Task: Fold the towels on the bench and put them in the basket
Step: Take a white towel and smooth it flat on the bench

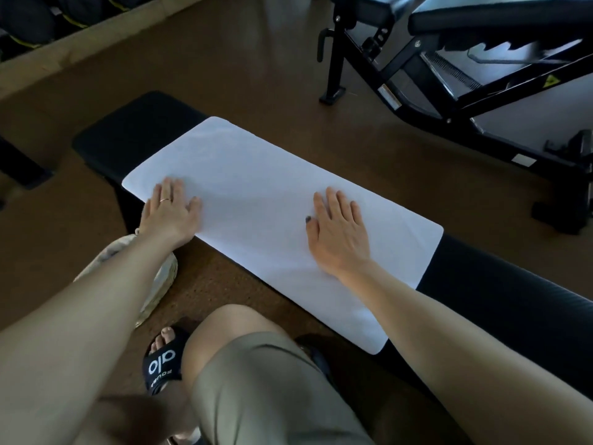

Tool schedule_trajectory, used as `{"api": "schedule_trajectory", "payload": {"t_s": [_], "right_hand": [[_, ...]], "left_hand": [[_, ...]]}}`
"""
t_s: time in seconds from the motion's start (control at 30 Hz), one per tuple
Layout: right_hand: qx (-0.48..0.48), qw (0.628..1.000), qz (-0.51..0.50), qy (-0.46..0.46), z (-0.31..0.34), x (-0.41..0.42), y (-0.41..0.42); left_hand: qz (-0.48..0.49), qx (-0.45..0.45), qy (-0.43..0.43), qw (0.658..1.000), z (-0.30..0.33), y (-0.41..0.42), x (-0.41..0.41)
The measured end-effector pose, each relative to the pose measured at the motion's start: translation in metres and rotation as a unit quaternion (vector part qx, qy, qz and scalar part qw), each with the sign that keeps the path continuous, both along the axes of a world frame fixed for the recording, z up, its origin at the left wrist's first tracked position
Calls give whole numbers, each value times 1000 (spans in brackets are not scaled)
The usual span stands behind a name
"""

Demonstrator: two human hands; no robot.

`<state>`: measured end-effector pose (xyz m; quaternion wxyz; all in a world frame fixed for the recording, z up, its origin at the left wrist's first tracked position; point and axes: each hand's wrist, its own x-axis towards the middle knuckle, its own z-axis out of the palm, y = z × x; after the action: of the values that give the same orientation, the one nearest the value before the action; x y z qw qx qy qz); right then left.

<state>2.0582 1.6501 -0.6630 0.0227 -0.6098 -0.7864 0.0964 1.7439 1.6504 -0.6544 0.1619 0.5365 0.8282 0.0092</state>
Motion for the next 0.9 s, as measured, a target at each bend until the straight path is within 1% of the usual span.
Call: {"api": "schedule_trajectory", "payload": {"t_s": [0.1,0.17,0.2,0.27,0.33,0.4,0.5,0.57,0.63,0.7,0.8,0.9], "right_hand": [[-2,1000,-21,-2,0,23,-11],[0,999,-40,-8,0,41,-20],[-3,999,-51,-10,-1,51,-22],[-4,997,-81,-12,-2,72,-24],[7,993,-113,-7,-1,93,-25],[8,990,-139,-5,0,112,-27],[0,987,-160,-4,0,137,-35],[-6,985,-170,1,1,149,-39],[-12,983,-184,4,4,159,-41],[-21,980,-197,4,8,164,-39],[-39,975,-218,22,16,165,-29],[-46,966,-239,91,27,163,-20]], "left_hand": [[60,2,5,998,4,-6,-6],[59,-9,42,997,11,-10,2],[37,-11,70,997,17,-12,13],[-47,1,114,992,32,-16,51],[-156,8,121,980,45,-21,108],[-274,-8,108,956,48,-35,169],[-408,-78,39,909,42,-77,246],[-453,-115,28,884,41,-105,273],[-470,-123,61,872,39,-126,283],[-481,-112,100,864,33,-139,284],[-506,-58,162,845,31,-151,281],[-535,33,191,822,34,-155,281]]}}
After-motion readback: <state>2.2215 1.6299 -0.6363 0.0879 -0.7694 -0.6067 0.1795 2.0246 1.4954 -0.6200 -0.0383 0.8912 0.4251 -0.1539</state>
